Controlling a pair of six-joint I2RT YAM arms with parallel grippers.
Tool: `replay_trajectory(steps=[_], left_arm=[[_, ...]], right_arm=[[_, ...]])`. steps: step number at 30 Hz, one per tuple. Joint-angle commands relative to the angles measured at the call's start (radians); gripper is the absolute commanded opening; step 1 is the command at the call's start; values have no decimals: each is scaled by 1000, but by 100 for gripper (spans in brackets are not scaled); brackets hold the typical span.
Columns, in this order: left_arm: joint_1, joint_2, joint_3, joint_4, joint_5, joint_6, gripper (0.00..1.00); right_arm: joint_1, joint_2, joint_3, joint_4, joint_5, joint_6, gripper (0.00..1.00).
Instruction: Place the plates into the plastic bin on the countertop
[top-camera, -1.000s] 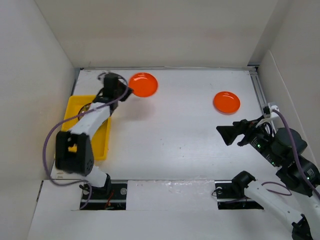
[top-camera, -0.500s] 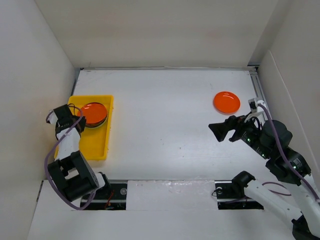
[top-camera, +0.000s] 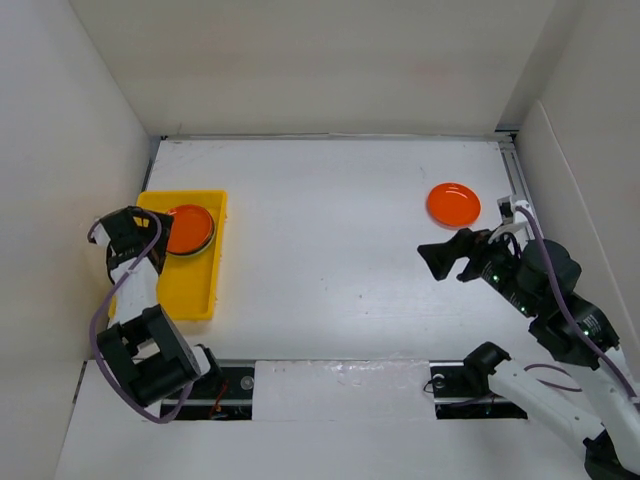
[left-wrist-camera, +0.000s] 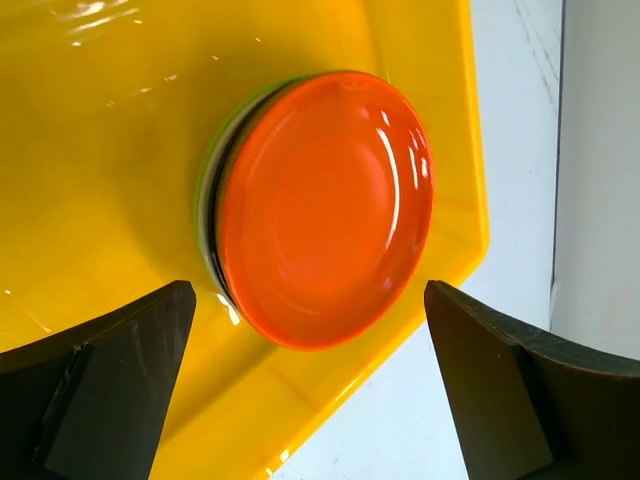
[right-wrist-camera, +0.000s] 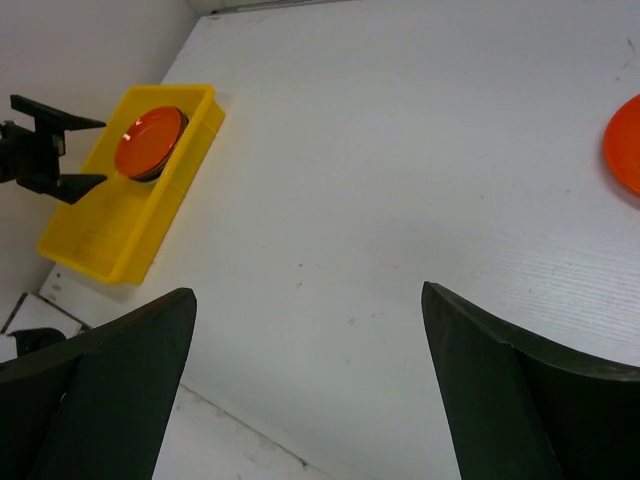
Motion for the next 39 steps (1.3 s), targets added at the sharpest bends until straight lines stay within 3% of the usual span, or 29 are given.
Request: replay_trajectory(steps=[1, 2, 4, 6, 7, 10, 15, 19, 21, 30, 35, 39], left_arm=[[-56, -77, 60, -2, -9, 33, 100], [-90, -106, 83, -2, -9, 44, 100], [-287, -129, 109, 7, -88, 81, 100], [-470, -119, 164, -2, -177, 98, 100], [-645, -105, 182, -2, -242, 124, 100], [-928, -13, 257, 7, -288, 152, 100], [-1161, 111, 325, 72, -230, 198, 100], [-1218, 159, 325, 122, -153, 213, 100], [-1218, 170, 296, 161, -103, 204, 100], [-1218, 161, 218, 196, -57, 236, 100], [-1218, 151, 147, 251, -11, 222, 100], [-1218, 161, 78, 305, 14, 173, 100]], right_arm=[[6, 28, -41, 50, 79, 98, 100], [6, 39, -84, 89, 98, 120, 100], [-26, 85, -124, 118, 153, 186, 100], [-137, 118, -189, 201, 142, 198, 100], [-188, 161, -204, 232, 110, 209, 100], [-386, 273, -276, 404, -58, 252, 100], [-619, 445, -322, 559, -141, 286, 98], [-820, 592, -327, 668, -207, 286, 98], [-857, 693, -299, 679, -207, 264, 97], [-955, 1011, -155, 737, -279, 232, 87], [-994, 1171, -111, 798, -408, 229, 83], [-994, 1263, -63, 798, -488, 229, 72]])
